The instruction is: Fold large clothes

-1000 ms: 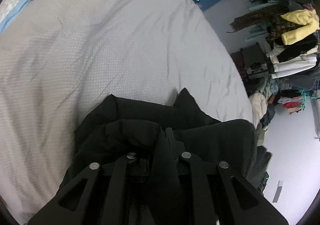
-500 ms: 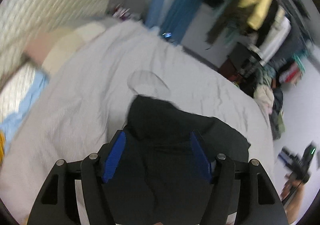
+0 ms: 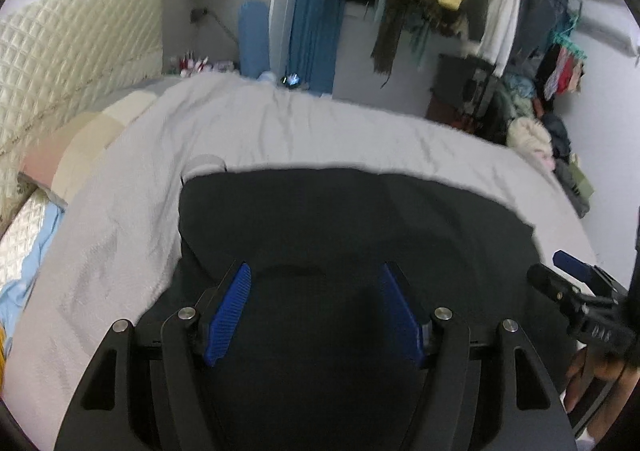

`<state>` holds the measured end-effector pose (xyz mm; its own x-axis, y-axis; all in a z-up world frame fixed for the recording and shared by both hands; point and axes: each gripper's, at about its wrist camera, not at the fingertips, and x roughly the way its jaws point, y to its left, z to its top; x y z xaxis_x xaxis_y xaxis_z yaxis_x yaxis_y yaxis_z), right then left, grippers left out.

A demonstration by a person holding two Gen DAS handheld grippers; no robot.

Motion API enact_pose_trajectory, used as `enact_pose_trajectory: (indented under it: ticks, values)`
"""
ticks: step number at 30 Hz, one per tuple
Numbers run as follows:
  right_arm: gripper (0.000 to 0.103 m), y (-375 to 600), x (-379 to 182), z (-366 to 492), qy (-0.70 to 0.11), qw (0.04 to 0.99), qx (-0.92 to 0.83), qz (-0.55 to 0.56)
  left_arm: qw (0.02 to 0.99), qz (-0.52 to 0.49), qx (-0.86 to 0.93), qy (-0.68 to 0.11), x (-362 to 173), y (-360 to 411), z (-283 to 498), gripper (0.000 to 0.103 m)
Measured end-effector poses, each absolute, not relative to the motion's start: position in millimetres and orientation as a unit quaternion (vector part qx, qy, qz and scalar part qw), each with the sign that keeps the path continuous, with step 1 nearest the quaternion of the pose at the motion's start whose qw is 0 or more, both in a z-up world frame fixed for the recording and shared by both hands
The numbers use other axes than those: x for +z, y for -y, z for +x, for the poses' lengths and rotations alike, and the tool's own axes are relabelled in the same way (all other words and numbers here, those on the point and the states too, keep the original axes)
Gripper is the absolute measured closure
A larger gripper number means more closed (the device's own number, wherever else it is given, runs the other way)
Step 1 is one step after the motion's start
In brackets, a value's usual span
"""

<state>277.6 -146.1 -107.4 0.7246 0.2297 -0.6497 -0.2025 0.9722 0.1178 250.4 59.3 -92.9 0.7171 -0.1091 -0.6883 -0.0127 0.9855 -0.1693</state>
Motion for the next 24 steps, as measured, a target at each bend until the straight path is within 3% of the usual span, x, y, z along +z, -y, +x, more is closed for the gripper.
enact_pose_trajectory:
  ticks: [4, 14, 24]
  values:
    - [0.001, 142, -122, 281, -0.332, 0.937, 0.109, 0.002, 0.926, -0.046, -0.017, -0.373, -117, -50, 261, 0.035]
    - [0.000, 133, -129, 305, -0.331, 0.936, 0.116, -0.011, 0.928, -0.018, -0.009, -0.372, -142, -43, 292, 0.035]
    - [0.000, 126, -144, 334, -0.345, 0.930, 0.127, -0.008, 0.909, -0.081, -0.038, -0.407, -158, -63, 327, 0.035]
